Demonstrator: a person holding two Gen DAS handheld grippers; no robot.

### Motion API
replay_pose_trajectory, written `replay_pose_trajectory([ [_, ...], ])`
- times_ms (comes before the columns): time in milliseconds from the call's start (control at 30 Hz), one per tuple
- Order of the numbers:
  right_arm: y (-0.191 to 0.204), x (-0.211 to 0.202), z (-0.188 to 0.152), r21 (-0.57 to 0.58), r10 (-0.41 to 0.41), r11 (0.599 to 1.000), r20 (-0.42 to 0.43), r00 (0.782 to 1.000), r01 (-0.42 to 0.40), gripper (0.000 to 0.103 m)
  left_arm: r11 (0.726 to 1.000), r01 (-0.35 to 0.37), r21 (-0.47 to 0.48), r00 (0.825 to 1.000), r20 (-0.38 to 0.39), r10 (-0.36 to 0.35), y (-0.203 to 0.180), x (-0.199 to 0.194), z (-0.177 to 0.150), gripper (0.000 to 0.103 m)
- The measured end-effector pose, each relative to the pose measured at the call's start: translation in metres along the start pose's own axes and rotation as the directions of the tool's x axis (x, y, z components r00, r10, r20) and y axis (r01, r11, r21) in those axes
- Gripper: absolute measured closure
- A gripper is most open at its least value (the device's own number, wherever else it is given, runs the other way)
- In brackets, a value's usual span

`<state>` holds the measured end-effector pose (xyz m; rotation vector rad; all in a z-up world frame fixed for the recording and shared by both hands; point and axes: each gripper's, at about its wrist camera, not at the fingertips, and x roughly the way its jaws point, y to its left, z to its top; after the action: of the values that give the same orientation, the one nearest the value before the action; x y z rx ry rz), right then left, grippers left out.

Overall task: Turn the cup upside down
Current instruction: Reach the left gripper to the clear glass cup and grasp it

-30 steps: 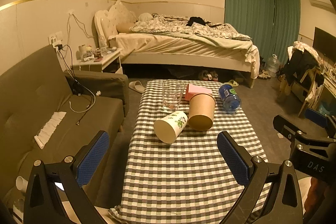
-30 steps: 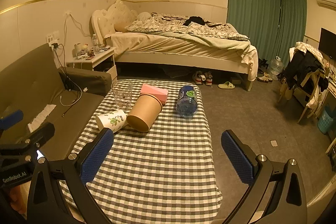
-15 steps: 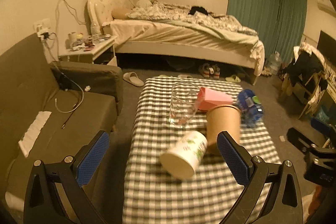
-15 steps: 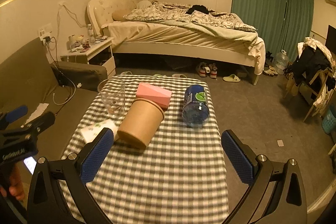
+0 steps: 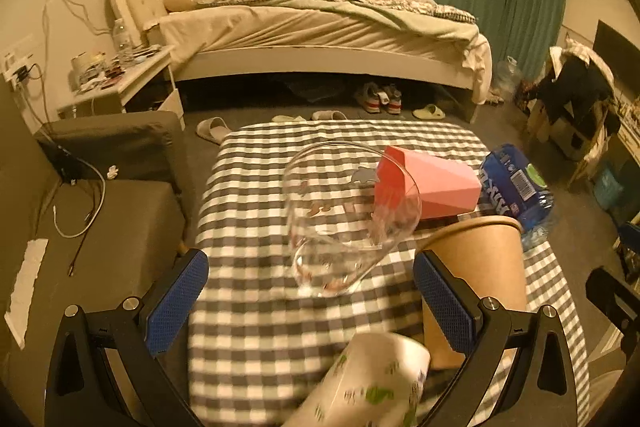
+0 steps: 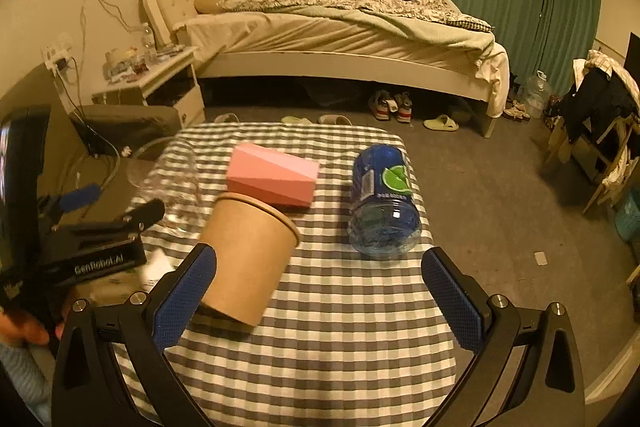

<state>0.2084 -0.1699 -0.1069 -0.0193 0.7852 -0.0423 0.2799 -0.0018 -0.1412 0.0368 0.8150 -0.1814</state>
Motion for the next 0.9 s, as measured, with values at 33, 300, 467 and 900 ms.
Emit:
replay_pose_trajectory([
  [33,-0.002,0.003,0.0,0.002,-0.005,1.0,-0.003,1.0,0.005,0.0,1.0,0.001,0.005,1.0,-0.007,-0.001,-0.001,0.004,0.002,0.0],
  [300,-0.017,0.023,-0.01,0.036,-0.01,0.999,-0.041,0.999,0.011,0.0,0.999,0.035,0.017,0.999,-0.008,-0.035,-0.004,0.011,0.012,0.015],
  [467,-0.023,0.029,-0.016,0.048,-0.002,0.999,-0.059,0.998,0.005,0.0,0.999,0.043,0.033,0.999,-0.005,-0.043,-0.009,0.015,0.02,0.035],
  [900,-0.048,-0.038,-0.008,0.106,-0.003,0.994,0.03,1.0,-0.001,0.0,0.994,0.011,0.107,0.989,0.149,-0.027,-0.029,-0.121,0.036,0.037],
])
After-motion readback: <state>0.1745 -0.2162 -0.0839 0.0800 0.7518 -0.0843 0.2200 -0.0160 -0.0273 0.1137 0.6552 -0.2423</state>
